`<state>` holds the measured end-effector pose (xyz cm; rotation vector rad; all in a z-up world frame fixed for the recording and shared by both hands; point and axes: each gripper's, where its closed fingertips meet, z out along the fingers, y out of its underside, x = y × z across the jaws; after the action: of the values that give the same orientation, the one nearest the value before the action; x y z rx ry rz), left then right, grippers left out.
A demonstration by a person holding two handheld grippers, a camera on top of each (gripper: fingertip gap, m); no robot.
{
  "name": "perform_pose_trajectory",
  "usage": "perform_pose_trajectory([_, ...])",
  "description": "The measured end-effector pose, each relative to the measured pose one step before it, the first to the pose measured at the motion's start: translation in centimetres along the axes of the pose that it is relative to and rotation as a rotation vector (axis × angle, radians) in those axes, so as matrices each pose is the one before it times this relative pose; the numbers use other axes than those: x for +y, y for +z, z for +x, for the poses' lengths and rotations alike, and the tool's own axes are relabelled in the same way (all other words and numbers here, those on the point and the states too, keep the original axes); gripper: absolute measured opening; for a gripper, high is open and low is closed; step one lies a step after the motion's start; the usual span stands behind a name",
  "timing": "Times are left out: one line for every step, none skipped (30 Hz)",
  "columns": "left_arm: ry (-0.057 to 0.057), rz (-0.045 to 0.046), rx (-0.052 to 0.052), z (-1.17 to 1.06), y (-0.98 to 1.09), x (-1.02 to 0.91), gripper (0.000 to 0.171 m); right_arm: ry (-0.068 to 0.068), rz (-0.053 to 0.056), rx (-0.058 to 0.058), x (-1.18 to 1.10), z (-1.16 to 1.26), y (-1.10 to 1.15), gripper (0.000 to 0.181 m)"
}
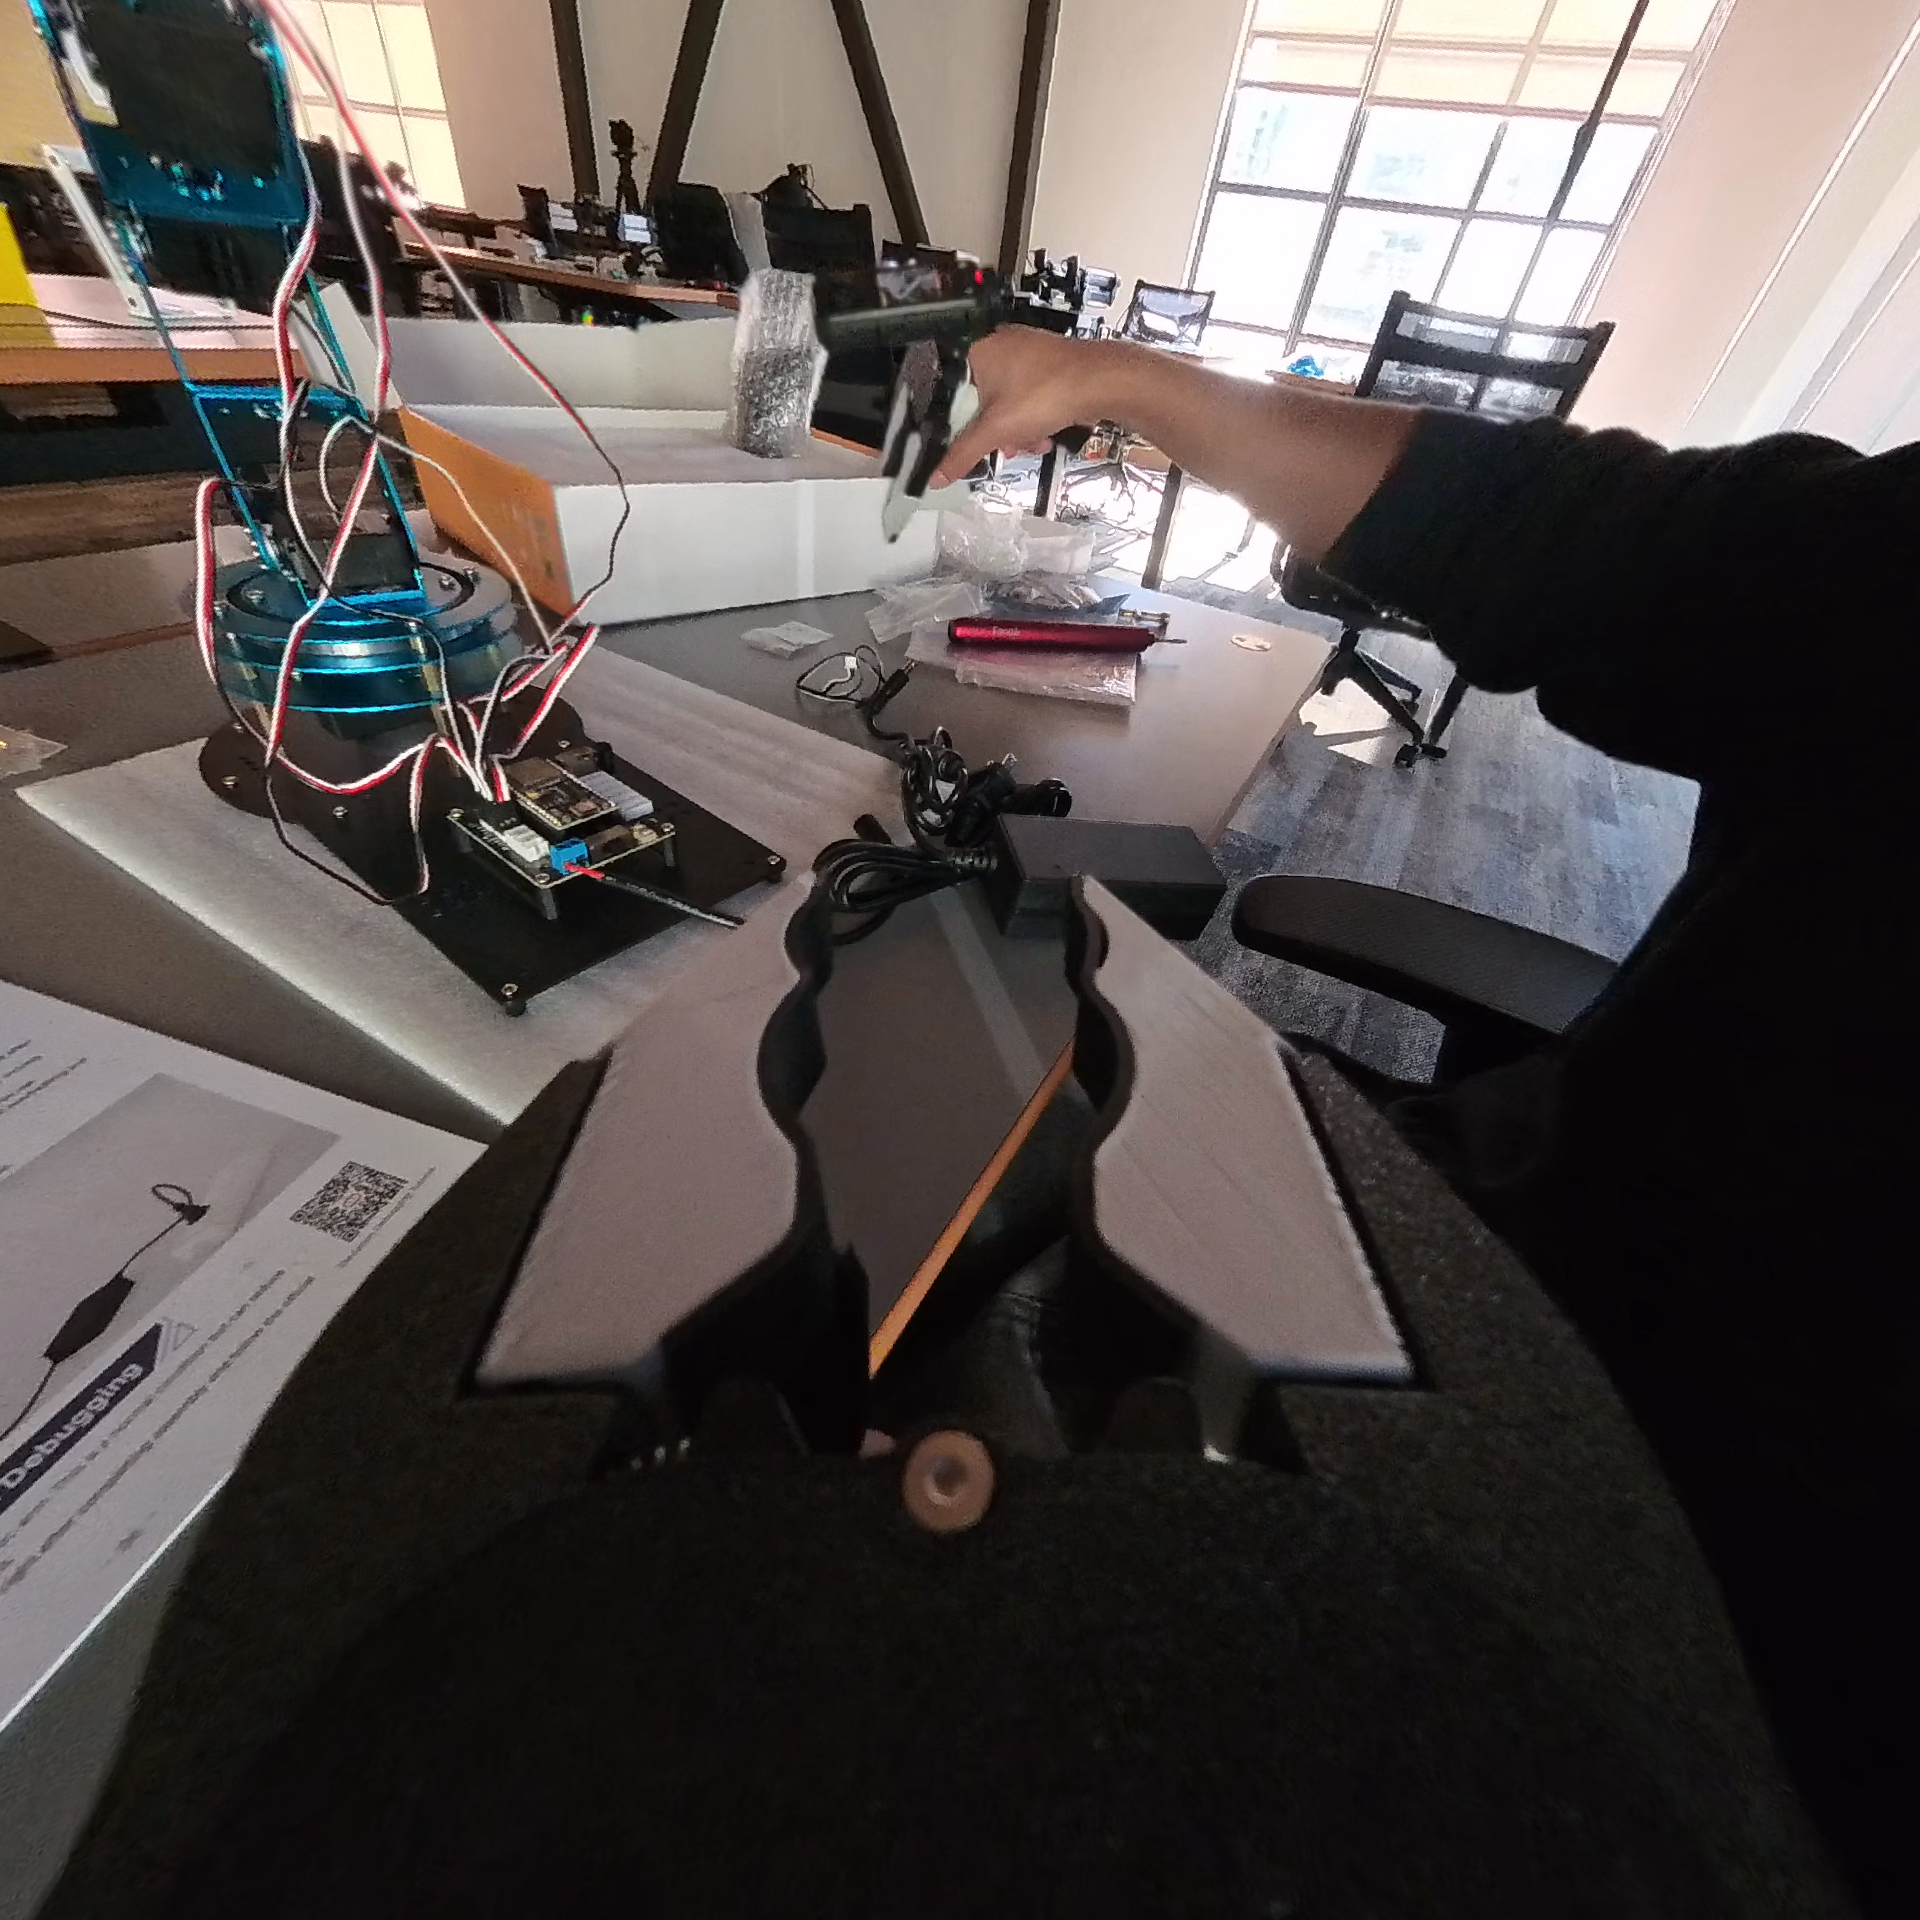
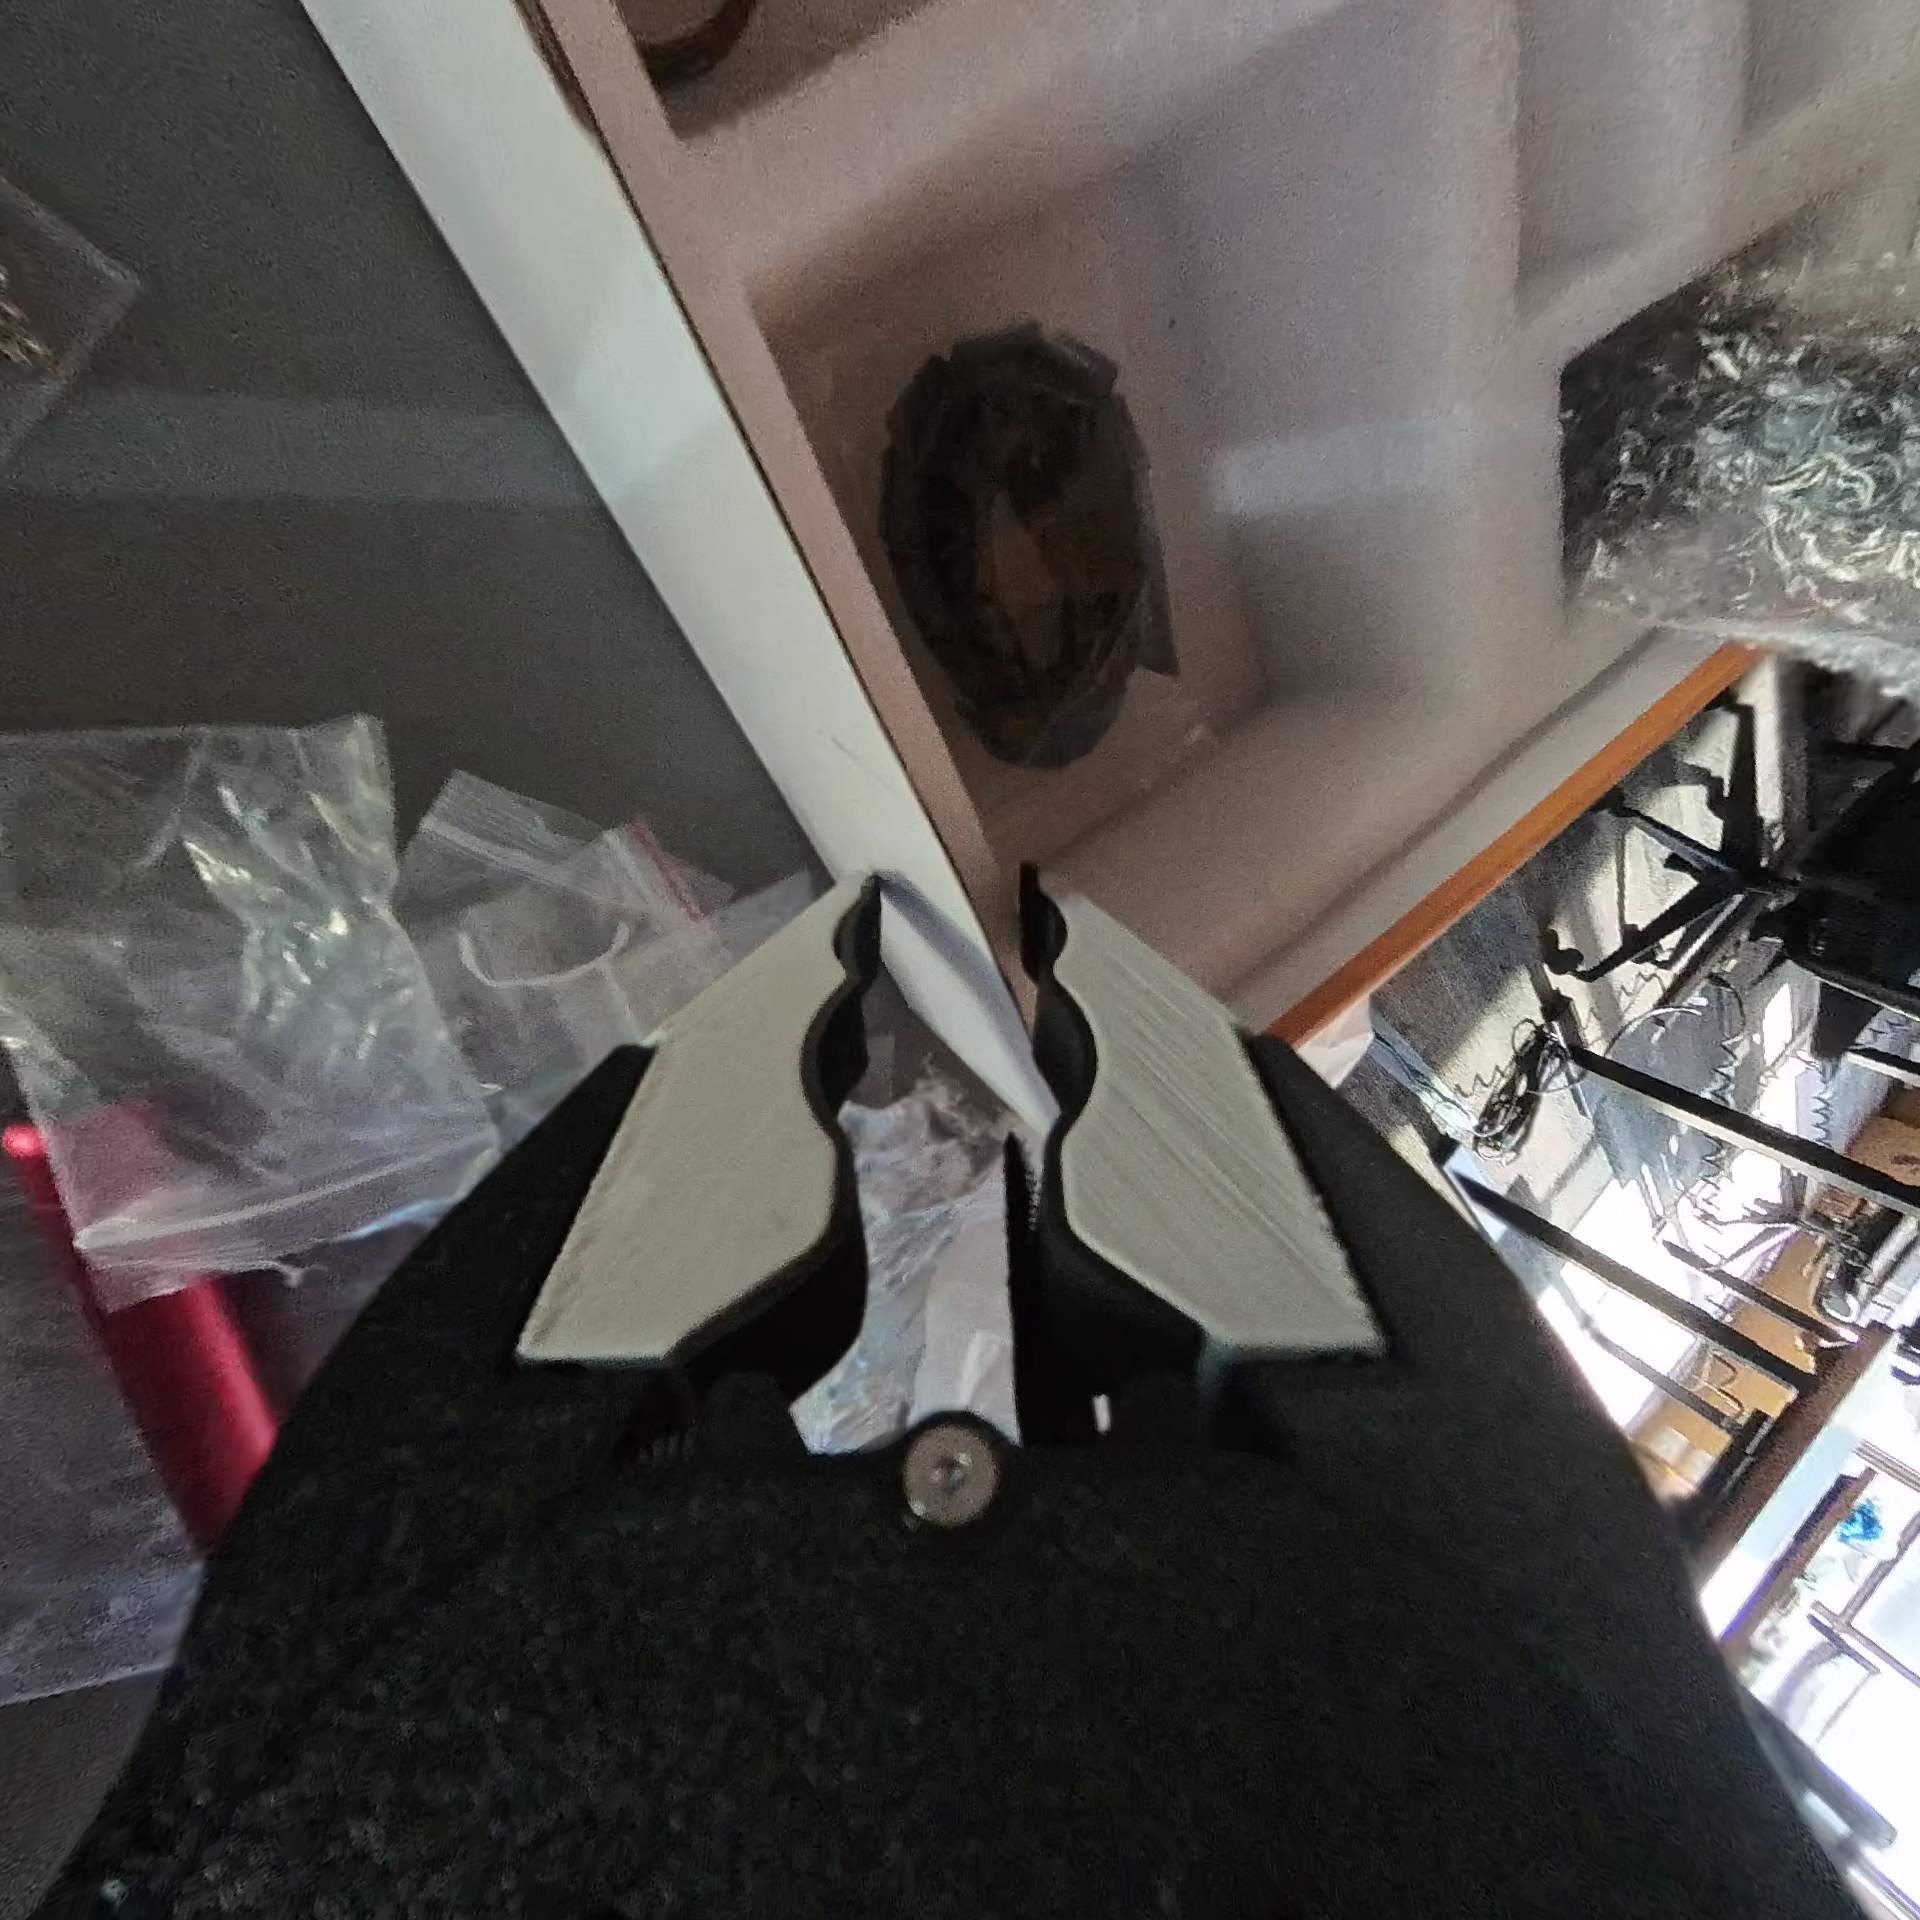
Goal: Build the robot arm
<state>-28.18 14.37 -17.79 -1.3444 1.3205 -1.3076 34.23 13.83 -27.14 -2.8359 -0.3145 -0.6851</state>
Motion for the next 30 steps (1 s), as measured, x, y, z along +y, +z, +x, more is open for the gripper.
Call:
perform_pose_trajectory([0.0035, -0.00358, -0.0027, 0.093, -0.034, 0.030, 0.044, -0.0075, -0.0094, 0.0018, 0.627, 0.190, 0.161, 0.025])
perform_pose_trajectory([0.0011, -0.00091, -0.0001, 0.147, -0.035, -0.005, 0.044, 0.0031, 0.0036, -0.0006, 0.427, 0.172, 0.128, 0.026])
perform_pose_trajectory([-0.0015, 0.00066, 0.0025, 0.210, -0.021, -0.007, 0.044, 0.0124, 0.0143, -0.0040, 0.233, 0.161, 0.042, 0.026])
perform_pose_trajectory([-0.0029, -0.00071, 0.0022, 0.209, 0.021, 0.016, 0.044, 0.0230, 0.0240, -0.0015, -0.035, 0.196, -0.128, 0.028])
perform_pose_trajectory([-0.0021, -0.00358, -0.0022, 0.186, 0.057, 0.065, 0.044, 0.0283, 0.0320, 0.0019, -0.237, 0.156, -0.375, 0.034])
perform_pose_trajectory([0.0000, -0.00858, -0.0088, 0.130, 0.125, 0.127, 0.044, 0.0257, 0.0447, 0.0106, -0.435, 0.198, -0.881, 0.044])
perform_pose_trajectory([0.0039, -0.01485, -0.0159, 0.081, 0.206, 0.224, 0.044, 0.0232, 0.0656, 0.0275, -0.877, 0.209, -1.361, 0.048])
perform_pose_trajectory([0.0068, -0.02241, -0.0251, -0.013, 0.374, 0.342, 0.044, 0.0199, 0.0896, 0.0362, -1.251, -0.272, -1.969, 0.049])
perform_pose_trajectory([0.0069, -0.03124, -0.0222, 0.069, 0.594, 0.490, 0.044, 0.0117, 0.1023, 0.0129, -1.497, -1.035, -2.329, 0.048])
perform_pose_trajectory([0.0030, -0.04221, -0.0094, 0.323, 0.859, 0.673, 0.044, 0.0175, 0.1057, -0.0187, -1.582, -1.976, -2.502, 0.049])
perform_pose_trajectory([-0.0040, -0.04821, -0.0069, 0.394, 1.095, 0.762, 0.045, 0.0351, 0.1073, -0.0685, -1.637, -3.091, -2.415, 0.049])
perform_pose_trajectory([-0.0052, -0.04661, -0.0155, 0.303, 1.273, 0.736, 0.045, 0.0665, 0.1007, -0.1340, -1.291, -4.614, -2.191, 0.050])
perform_pose_trajectory([0.0073, -0.04335, -0.0198, 0.322, 1.296, 0.662, 0.046, 0.0850, 0.0904, -0.2047, -0.733, -6.192, -1.553, 0.058])
perform_pose_trajectory([0.0176, -0.03185, -0.0299, 0.201, 1.186, 0.442, 0.046, 0.0987, 0.0595, -0.2039, 0.209, -6.480, -0.468, 0.070])
perform_pose_trajectory([0.0175, -0.01814, -0.0305, 0.150, 1.014, 0.194, 0.045, 0.0696, 0.0297, -0.1511, 1.284, -5.551, 0.628, 0.074])
perform_pose_trajectory([0.0086, -0.01385, -0.0111, 0.329, 0.847, 0.068, 0.045, 0.0212, -0.0176, -0.0708, 2.216, -4.062, 1.235, 0.083])
perform_pose_trajectory([-0.0087, -0.01569, 0.0074, 0.433, 0.736, 0.051, 0.044, -0.0319, -0.0371, 0.0143, 2.172, -2.545, 1.309, 0.091])
perform_pose_trajectory([-0.0242, -0.01087, 0.0156, 0.385, 0.612, -0.023, 0.044, -0.0364, -0.0039, 0.0840, 1.378, -1.232, 0.993, 0.090])
perform_pose_trajectory([-0.0342, -0.00300, 0.0234, 0.367, 0.518, -0.102, 0.045, -0.0395, -0.0131, 0.0663, 1.067, -1.249, 0.814, 0.087])
perform_pose_trajectory([-0.0433, -0.00270, 0.0308, 0.376, 0.479, -0.050, 0.044, -0.0322, -0.0118, 0.0417, 0.670, -1.212, 0.614, 0.087])
perform_pose_trajectory([-0.0501, -0.00588, 0.0339, 0.381, 0.453, 0.069, 0.045, -0.0201, -0.0257, 0.0502, 0.709, -0.659, 0.813, 0.084])
perform_pose_trajectory([-0.0561, -0.00305, 0.0347, 0.342, 0.387, 0.137, 0.045, -0.0210, -0.0567, 0.0598, 0.914, 0.052, 0.861, 0.085])
perform_pose_trajectory([-0.0600, 0.00217, 0.0354, 0.303, 0.308, 0.184, 0.045, -0.0146, -0.0373, 0.0311, 0.589, -0.160, 0.933, 0.088])
perform_pose_trajectory([-0.0559, 0.00849, 0.0358, 0.312, 0.161, 0.176, 0.045, -0.0022, -0.0404, 0.0005, 0.688, -0.393, 0.960, 0.082])
perform_pose_trajectory([-0.0430, 0.01712, 0.0351, 0.331, -0.006, 0.147, 0.045, -0.0015, -0.0628, -0.0046, 0.980, -0.316, 0.823, 0.078])
perform_pose_trajectory([-0.0326, 0.01537, 0.0221, 0.219, -0.104, 0.316, 0.046, -0.0029, -0.0354, 0.0282, 0.543, 0.228, 0.465, 0.066])
perform_pose_trajectory([-0.0297, 0.00402, 0.0144, 0.179, -0.104, 0.544, 0.047, -0.0239, 0.0125, 0.0372, -0.143, 0.348, -0.155, 0.058])
perform_pose_trajectory([-0.0331, 0.00251, 0.0259, 0.450, -0.092, 0.630, 0.048, 0.0173, -0.0091, -0.0072, 0.117, -0.047, -0.108, 0.057])
perform_pose_trajectory([-0.0365, 0.00421, 0.0326, 0.627, -0.028, 0.638, 0.051, 0.0347, 0.0225, -0.0166, -0.213, -0.140, -0.240, 0.055])
perform_pose_trajectory([-0.0389, 0.00101, 0.0252, 0.520, 0.105, 0.639, 0.054, 0.0506, 0.0321, -0.0282, -0.252, -0.311, -0.316, 0.055])
